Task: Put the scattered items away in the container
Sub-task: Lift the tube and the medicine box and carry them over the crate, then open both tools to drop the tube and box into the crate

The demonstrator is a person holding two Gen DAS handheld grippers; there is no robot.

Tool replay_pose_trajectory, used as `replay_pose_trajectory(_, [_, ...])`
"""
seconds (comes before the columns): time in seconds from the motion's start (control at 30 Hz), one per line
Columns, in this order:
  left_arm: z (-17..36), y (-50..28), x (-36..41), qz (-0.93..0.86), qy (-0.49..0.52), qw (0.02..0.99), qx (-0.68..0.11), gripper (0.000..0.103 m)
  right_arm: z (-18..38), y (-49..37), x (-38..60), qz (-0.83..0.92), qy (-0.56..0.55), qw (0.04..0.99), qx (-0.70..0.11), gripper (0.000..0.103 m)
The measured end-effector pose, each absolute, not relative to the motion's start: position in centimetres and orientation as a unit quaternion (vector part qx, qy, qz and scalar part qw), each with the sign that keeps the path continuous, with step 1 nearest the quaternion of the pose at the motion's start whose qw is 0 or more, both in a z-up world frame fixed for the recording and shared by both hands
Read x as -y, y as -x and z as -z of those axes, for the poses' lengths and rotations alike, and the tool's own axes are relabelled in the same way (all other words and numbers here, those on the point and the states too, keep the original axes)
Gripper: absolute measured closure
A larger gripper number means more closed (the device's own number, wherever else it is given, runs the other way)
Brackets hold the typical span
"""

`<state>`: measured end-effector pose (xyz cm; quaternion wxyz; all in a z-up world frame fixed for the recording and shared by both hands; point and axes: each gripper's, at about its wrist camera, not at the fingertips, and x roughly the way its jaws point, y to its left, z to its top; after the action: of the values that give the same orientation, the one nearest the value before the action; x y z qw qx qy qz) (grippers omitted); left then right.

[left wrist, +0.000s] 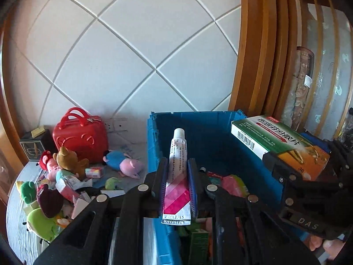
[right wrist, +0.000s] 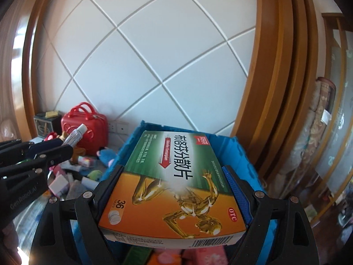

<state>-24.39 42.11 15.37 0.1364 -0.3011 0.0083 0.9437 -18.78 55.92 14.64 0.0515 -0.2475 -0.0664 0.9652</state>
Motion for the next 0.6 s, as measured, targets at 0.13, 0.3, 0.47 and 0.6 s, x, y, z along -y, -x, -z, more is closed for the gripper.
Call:
replay_pose_trajectory(0.13, [-13.4, 28.7, -46.7, -0.921, 0.367, 0.131, -0.009, 0.085, -13.5, 22.8, -60.8, -0.952, 0.293, 0.057, 0.066, 0.016])
replay_pose_trajectory(0.3, [-8.1, 33.3, -50.8, -0.886, 0.448, 0.114, -0.038, 0.085, -9.3, 27.7, -64.6, -0.926, 0.365, 0.061, 0.074, 0.016])
replay_pose_trajectory(0.47, [-2.3, 36.7, -52.9, -0.848, 0.519, 0.100, -0.045, 0.085, -4.0, 30.6, -67.0, -0.895, 0.436, 0.061, 0.073, 0.016])
replay_pose_trajectory(0.6, [1.8, 38.0, -53.9, -0.816, 0.569, 0.093, -0.048, 0.085, -0.9, 32.1, -68.9, -0.872, 0.482, 0.065, 0.052, 0.016])
